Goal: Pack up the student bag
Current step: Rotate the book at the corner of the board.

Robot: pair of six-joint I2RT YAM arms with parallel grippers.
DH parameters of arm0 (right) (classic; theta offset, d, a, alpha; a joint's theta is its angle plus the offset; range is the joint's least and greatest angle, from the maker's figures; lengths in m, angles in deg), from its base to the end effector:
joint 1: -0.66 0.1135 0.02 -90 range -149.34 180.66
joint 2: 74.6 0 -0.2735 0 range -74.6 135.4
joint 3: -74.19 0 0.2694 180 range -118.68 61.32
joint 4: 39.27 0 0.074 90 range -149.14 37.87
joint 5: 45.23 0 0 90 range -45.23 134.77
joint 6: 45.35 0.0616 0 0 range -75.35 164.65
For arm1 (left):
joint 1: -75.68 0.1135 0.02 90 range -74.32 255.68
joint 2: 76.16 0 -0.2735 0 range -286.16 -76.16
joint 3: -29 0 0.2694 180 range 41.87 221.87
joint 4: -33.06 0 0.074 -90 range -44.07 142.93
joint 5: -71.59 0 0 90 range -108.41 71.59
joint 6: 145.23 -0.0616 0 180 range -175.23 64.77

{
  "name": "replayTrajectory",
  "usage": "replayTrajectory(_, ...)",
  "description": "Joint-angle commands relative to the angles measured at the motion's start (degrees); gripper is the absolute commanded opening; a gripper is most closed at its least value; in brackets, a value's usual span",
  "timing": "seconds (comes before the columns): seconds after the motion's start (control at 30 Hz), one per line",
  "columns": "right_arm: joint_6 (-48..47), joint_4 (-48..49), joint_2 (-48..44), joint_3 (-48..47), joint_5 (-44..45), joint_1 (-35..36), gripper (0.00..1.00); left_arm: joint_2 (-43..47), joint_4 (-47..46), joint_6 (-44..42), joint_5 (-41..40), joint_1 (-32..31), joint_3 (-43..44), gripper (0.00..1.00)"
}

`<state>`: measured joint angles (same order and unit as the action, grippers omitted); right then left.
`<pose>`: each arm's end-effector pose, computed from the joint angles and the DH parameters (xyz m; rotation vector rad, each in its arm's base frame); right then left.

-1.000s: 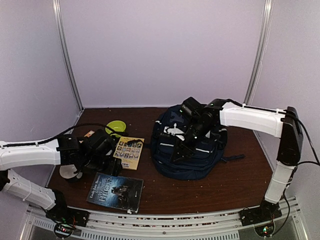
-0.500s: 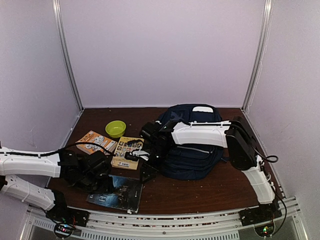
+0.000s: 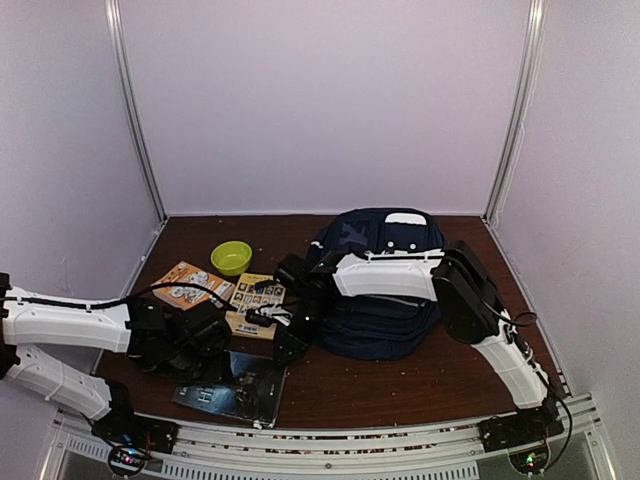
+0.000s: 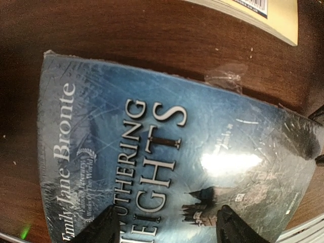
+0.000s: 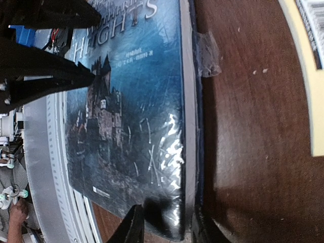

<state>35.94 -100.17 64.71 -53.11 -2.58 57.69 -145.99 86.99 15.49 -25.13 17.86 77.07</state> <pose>0.2476 0.4650 0.1251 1.6613 -2.2338 -1.2821 0.1176 -0.1733 0.1394 -0.3491 2.8963 -0.2555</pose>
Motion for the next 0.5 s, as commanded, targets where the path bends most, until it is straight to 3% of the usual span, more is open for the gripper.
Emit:
replayTrajectory(0.0, -0.94, -0.18, -3.18, 6.06, -2.96, 0.50, 0.28, -4.65, -9.25, -2.98, 0.07, -0.01, -3.24, 0.66)
replayTrajectory(0.07, -0.86, 1.91, -5.96, 10.01, -2.92, 0.40, 0.19, -5.60, -9.41, -5.06, -0.80, -0.01, -2.29, 0.66)
replayTrajectory(0.2, 1.32, 6.00, -9.40, 17.08, -2.47, 0.52, 0.13, -5.25, -5.73, -8.12, -4.50, -0.12, 1.54, 0.66)
replayTrajectory(0.3, 1.12, 6.60, -10.18, 19.47, -2.38, 0.45, 0.12, 0.95, 0.88, -3.12, -8.00, -0.88, 2.78, 0.69)
replayTrajectory(0.47, 1.05, 6.17, -10.61, 20.12, -2.79, 0.13, 0.14, 11.12, 8.00, 7.76, -6.80, -0.89, 0.38, 0.75)
